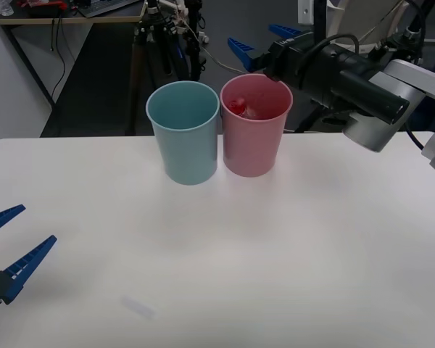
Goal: Grasp the object on the table and drop it into the matching bin: aluminum can to the light blue bin, PET bottle to the pink bin.
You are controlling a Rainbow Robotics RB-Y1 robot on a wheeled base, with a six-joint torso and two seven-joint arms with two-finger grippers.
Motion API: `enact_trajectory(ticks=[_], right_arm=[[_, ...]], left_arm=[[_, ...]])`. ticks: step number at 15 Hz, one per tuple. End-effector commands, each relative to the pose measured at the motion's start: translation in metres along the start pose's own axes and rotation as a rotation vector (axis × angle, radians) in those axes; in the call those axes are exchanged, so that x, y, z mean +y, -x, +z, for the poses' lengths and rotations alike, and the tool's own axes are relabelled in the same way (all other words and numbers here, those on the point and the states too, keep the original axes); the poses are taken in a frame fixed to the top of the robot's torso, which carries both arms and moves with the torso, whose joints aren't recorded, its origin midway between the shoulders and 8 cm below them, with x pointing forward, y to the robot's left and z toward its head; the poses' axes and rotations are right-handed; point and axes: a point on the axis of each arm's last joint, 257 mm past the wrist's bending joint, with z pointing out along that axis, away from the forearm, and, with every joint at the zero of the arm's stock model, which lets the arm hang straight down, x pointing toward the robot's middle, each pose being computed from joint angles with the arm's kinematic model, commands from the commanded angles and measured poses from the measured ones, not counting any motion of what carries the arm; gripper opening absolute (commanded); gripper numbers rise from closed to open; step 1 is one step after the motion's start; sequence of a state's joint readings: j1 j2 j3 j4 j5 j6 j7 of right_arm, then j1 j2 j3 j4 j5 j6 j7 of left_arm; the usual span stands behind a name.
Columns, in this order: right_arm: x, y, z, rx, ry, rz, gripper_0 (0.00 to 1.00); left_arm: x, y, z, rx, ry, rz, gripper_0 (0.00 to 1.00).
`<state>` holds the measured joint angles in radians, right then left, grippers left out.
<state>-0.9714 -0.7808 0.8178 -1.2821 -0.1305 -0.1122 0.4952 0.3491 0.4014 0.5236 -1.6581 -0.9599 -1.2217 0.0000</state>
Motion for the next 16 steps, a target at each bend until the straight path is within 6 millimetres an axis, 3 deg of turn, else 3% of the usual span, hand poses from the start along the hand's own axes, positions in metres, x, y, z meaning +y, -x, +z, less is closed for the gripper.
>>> enact_trajectory(ticks=[1, 6, 13, 16], right_arm=[[0.001, 0.000, 0.000, -0.001, 0.003, 0.000, 1.00], [0.001, 0.007, -0.009, -0.015, 0.011, -0.005, 1.00], [0.013, 0.027, -0.071, -0.078, 0.025, -0.038, 1.00], [0.015, 0.026, -0.098, -0.081, 0.025, -0.061, 1.00]], left_arm=[[0.000, 0.000, 0.000, 0.000, 0.000, 0.000, 1.00], [0.000, 0.000, 0.000, 0.000, 0.000, 0.000, 1.00], [0.000, 0.000, 0.000, 0.000, 0.000, 0.000, 1.00], [0.000, 0.000, 0.000, 0.000, 0.000, 0.000, 1.00]])
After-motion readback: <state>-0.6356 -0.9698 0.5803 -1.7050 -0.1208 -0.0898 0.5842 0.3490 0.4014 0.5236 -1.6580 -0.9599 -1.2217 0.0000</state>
